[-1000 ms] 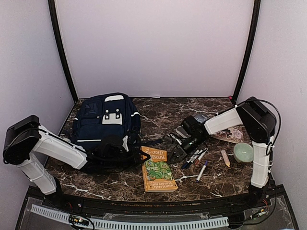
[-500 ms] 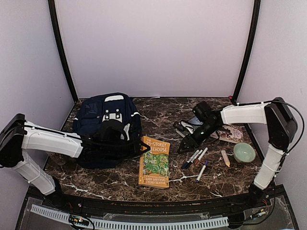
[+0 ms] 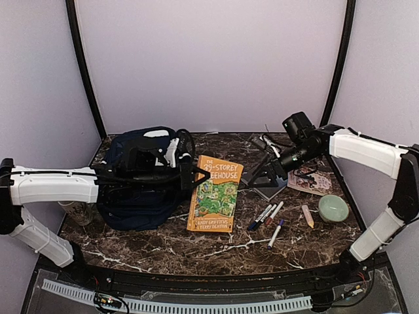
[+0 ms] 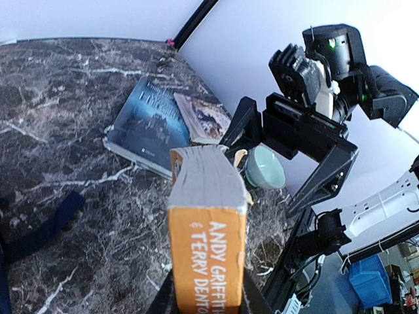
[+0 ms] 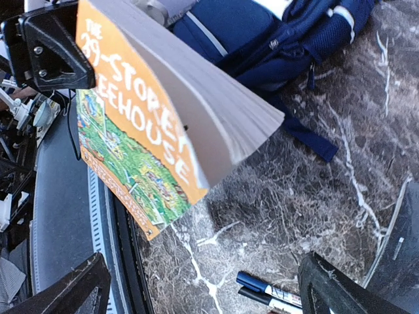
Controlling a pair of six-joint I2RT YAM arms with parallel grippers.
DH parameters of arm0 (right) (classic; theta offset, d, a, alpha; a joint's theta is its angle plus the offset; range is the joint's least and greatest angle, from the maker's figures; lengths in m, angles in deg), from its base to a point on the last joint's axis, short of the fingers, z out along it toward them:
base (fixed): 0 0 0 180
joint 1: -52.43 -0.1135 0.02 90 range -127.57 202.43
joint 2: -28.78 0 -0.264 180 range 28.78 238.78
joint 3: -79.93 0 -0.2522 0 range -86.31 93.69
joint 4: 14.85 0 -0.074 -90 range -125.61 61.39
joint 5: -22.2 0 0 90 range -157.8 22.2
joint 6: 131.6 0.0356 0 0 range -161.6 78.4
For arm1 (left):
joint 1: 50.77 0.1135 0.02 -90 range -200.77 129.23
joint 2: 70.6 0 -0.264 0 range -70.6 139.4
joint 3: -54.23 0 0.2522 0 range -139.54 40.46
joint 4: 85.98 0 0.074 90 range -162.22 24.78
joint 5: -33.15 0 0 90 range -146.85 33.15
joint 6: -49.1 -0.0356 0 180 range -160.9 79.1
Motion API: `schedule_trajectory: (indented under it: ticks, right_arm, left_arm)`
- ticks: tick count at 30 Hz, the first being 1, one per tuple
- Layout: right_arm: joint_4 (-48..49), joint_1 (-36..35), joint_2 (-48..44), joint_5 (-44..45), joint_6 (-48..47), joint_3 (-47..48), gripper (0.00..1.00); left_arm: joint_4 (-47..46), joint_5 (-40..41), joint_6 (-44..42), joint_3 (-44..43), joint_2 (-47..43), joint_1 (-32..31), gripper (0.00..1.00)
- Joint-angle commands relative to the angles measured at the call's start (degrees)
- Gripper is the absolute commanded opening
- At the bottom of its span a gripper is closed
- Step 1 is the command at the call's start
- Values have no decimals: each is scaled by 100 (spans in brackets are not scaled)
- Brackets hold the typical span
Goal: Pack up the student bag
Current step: Pass from the left arm to the right
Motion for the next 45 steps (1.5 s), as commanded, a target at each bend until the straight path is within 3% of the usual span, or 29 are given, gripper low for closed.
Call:
schedule_trajectory:
  ticks: [1, 14, 22, 31, 34, 40, 45]
  right_arm:
    - [476, 25, -617, -228, 103, 5, 100]
    - [2511, 23, -606, -1044, 1535, -259, 100]
    - [4113, 3, -518, -2017, 2687, -776, 99]
    - [5392, -152, -393, -2228, 4056, -954, 89]
    - [5363, -150, -265, -1975, 4089, -890, 90]
    - [4076, -88, 96, -1078, 3015, -377, 99]
    - [4295, -87, 452, -1587, 3266, -37, 100]
  left_arm:
    - [-1047, 384, -189, -475, -543, 37, 0]
    - [-1640, -215, -227, -1183, -109, 135, 0]
    - [-2560, -799, 398, -760, -199, 529, 0]
    - [-2875, -892, 735, -495, -156, 845, 0]
    - [-2993, -972, 885, -483, -117, 906, 0]
    - [-3002, -1201, 1075, -623, -83, 915, 0]
    - [-2970, -1313, 1128, -707, -4, 915, 0]
